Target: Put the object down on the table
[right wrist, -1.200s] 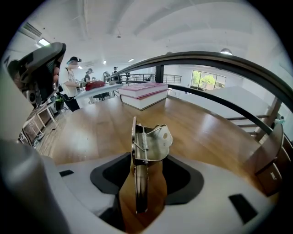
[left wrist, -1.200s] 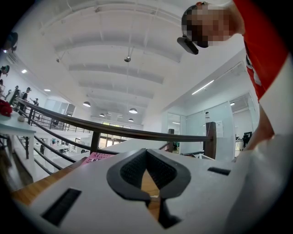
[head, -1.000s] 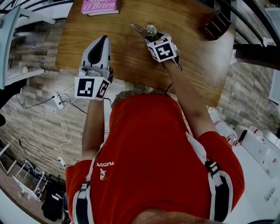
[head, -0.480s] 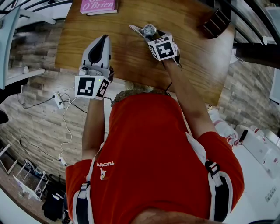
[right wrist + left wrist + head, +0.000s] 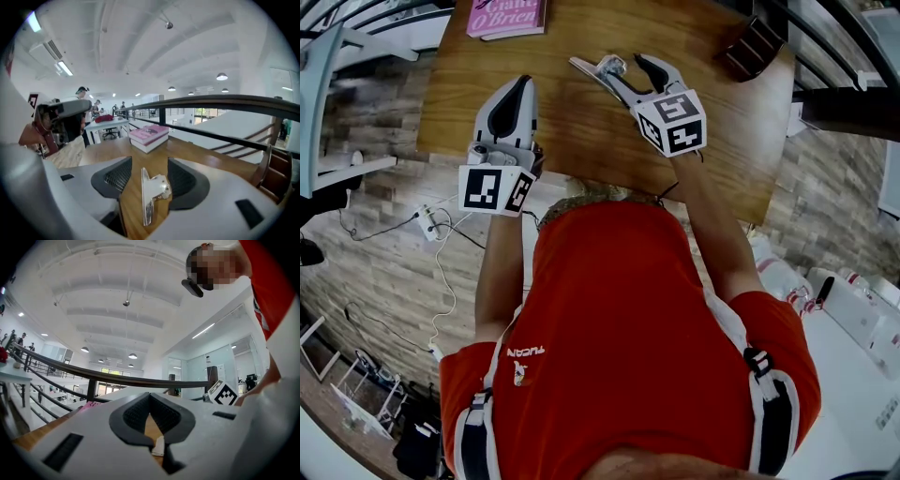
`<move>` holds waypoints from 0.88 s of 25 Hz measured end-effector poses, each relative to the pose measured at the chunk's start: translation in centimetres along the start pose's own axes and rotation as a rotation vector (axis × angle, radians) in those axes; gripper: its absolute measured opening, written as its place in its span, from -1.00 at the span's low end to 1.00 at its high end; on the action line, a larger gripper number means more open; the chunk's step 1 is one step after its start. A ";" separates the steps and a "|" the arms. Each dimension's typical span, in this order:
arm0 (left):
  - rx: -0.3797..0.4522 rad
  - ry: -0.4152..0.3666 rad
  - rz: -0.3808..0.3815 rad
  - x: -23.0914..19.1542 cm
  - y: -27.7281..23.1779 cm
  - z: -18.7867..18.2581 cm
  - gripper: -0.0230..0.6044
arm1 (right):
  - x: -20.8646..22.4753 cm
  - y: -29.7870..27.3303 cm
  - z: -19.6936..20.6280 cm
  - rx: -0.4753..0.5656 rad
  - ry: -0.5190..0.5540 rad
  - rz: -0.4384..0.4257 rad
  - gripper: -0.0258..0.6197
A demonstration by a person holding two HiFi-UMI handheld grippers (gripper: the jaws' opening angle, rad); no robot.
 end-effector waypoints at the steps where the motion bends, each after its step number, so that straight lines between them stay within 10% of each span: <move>1: 0.004 -0.002 0.005 0.3 -0.1 -0.2 -0.90 | -0.2 0.8 -1.0 0.039 0.003 -0.007 -0.15; 13: 0.079 -0.007 0.076 3.9 -0.2 -4.0 -0.90 | -5.0 9.2 -9.7 0.453 -0.034 -0.167 -0.79; 22: 0.089 -0.021 0.088 4.8 0.5 -4.8 -0.90 | -6.2 10.9 -10.8 0.518 0.011 -0.211 -0.84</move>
Point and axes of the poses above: the fingertips, and each gripper's own axes: y backward along the fingers, x to its right, z out of its underside, the point moved 3 cm from there along y, backward along the fingers
